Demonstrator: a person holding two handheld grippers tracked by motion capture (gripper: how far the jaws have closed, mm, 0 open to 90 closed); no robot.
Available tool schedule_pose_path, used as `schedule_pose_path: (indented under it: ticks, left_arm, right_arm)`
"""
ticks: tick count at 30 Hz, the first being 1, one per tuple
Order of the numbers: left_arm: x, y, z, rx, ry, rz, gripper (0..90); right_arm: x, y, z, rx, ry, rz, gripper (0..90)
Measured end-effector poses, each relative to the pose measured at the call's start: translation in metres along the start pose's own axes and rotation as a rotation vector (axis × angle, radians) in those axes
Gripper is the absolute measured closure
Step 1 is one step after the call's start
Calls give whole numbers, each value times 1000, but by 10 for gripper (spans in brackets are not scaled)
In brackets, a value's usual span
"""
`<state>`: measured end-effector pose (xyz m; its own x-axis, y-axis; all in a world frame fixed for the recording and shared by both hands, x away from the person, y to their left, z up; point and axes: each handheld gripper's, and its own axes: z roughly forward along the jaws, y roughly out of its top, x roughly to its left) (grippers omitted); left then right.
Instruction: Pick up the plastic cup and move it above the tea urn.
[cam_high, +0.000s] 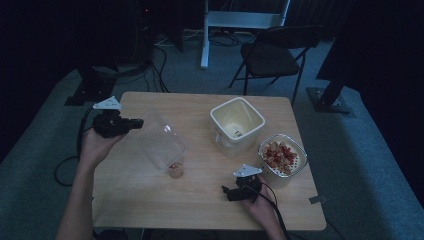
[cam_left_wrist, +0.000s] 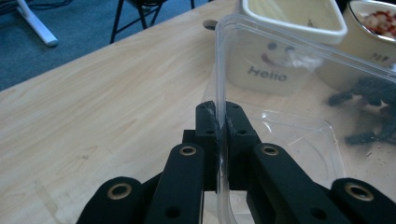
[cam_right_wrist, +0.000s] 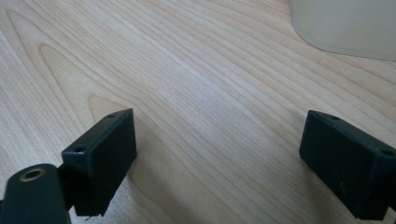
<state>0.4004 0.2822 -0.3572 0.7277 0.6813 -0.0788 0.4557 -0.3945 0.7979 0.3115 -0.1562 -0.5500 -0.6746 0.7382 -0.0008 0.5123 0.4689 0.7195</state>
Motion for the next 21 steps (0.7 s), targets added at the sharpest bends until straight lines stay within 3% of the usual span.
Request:
schedule_pose_path:
  ticks: [10,15,17,18,21]
  left_arm:
    - [1,28,21,-7,15,-21,875]
    - [3,51,30,-39,55,-49,875]
    - [3,51,30,-39,55,-49,875]
    - [3,62,35,-44,76,-56,875]
    - [2,77,44,-46,85,-60,875]
  right_arm:
    - [0,0,0,1,0,3,106]
    - [0,0,0,0,0,1,106]
    - [0,0,0,1,0,3,106]
    - [0,0,0,1,0,3,106]
    - [0,0,0,-1,-1,2,106]
